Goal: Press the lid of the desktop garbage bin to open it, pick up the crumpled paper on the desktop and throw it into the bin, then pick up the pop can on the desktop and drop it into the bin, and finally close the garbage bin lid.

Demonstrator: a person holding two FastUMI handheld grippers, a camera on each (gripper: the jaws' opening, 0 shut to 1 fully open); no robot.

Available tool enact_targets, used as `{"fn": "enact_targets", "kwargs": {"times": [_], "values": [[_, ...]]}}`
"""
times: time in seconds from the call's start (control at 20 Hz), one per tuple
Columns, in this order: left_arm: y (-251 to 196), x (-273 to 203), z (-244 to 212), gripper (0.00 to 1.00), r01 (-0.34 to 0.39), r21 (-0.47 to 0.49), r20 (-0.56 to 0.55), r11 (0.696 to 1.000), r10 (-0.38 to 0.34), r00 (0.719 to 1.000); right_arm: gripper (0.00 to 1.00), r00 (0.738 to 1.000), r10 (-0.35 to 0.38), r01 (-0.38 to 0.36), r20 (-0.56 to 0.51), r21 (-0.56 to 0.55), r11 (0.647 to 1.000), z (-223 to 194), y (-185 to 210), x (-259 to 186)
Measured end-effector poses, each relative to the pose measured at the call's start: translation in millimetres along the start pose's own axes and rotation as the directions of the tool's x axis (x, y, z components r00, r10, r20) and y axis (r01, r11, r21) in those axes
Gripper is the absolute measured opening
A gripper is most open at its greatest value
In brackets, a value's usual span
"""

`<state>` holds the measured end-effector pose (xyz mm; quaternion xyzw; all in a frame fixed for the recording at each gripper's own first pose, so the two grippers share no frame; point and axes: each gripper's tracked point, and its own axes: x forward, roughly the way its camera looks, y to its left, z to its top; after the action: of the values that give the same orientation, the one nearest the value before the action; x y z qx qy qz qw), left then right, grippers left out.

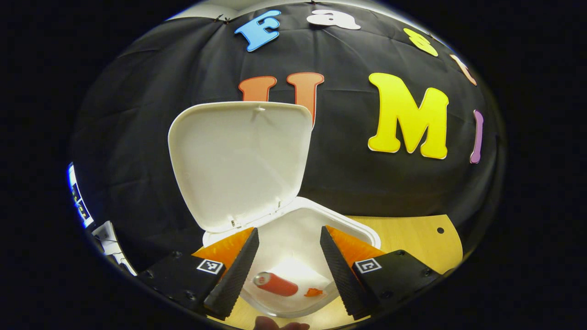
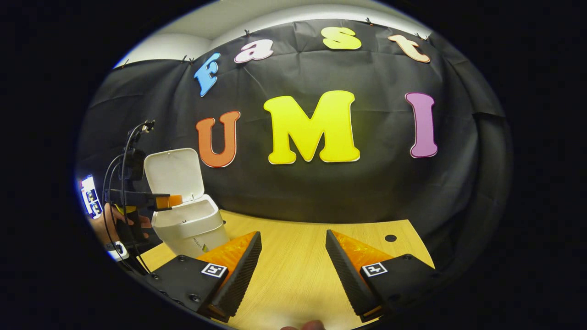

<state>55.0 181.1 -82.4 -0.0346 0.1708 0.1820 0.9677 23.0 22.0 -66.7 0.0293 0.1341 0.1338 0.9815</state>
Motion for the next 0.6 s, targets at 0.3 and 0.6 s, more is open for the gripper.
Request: {"fn": "enact_targets", "kwargs": {"times": [0.3,0.6], "values": [[-11,-27,54,0.96,-0.145,-0.146,0.105,0.979,0.161,0.981,0.91,1.000,-0.005,0.005,0.003,-0.017,1.000,9,-19,-7],[-5,-35,134,0.95,-0.311,-0.229,0.220,0.923,0.360,0.907,0.90,0.999,0.013,-0.012,0.033,-0.041,0.999,44,-32,4]]}}
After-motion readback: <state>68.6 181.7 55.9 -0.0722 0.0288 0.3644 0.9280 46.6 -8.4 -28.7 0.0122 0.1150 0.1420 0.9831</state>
